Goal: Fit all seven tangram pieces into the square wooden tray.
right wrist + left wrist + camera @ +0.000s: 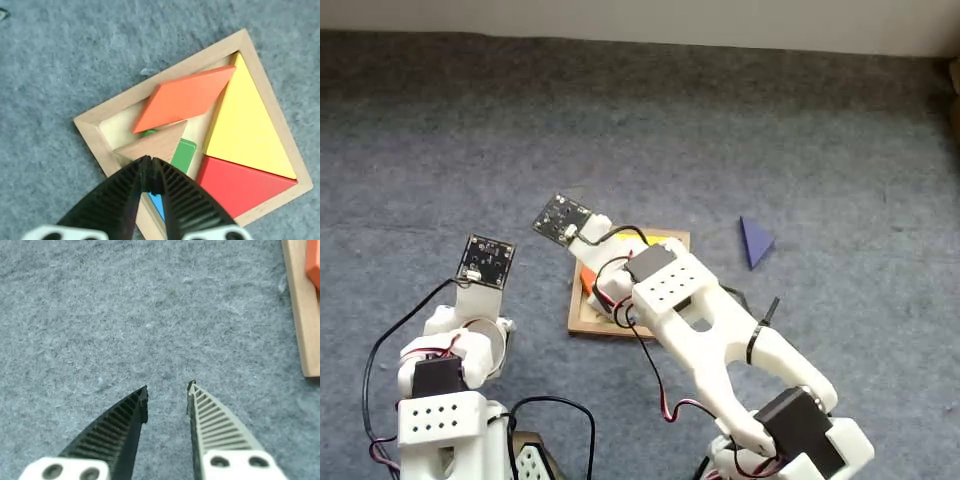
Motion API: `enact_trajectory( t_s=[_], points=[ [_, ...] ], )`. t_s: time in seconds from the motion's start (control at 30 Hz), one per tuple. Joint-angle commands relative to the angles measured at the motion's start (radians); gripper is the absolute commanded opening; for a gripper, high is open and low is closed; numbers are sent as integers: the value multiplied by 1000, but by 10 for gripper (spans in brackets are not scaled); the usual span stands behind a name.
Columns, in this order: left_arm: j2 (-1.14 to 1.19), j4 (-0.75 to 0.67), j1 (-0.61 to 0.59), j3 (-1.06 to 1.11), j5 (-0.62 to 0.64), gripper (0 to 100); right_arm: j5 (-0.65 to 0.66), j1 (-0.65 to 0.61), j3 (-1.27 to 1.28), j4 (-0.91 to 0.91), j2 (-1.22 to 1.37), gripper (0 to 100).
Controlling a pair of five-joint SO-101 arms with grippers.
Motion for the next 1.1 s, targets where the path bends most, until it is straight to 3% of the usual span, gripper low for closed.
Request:
enact_trajectory(
  t_s=[0.0, 0.63, 1.07],
  points=[
    [-13, -17, -12, -7, 3, 148, -51, -10, 41, -108, -8, 15],
    [-13, -17, -12, -7, 3, 148, -64, -4, 65, -156, 42, 15],
    [-13, -17, -12, -7, 3, 148, -64, 94, -25, -156, 197, 15]
  ],
)
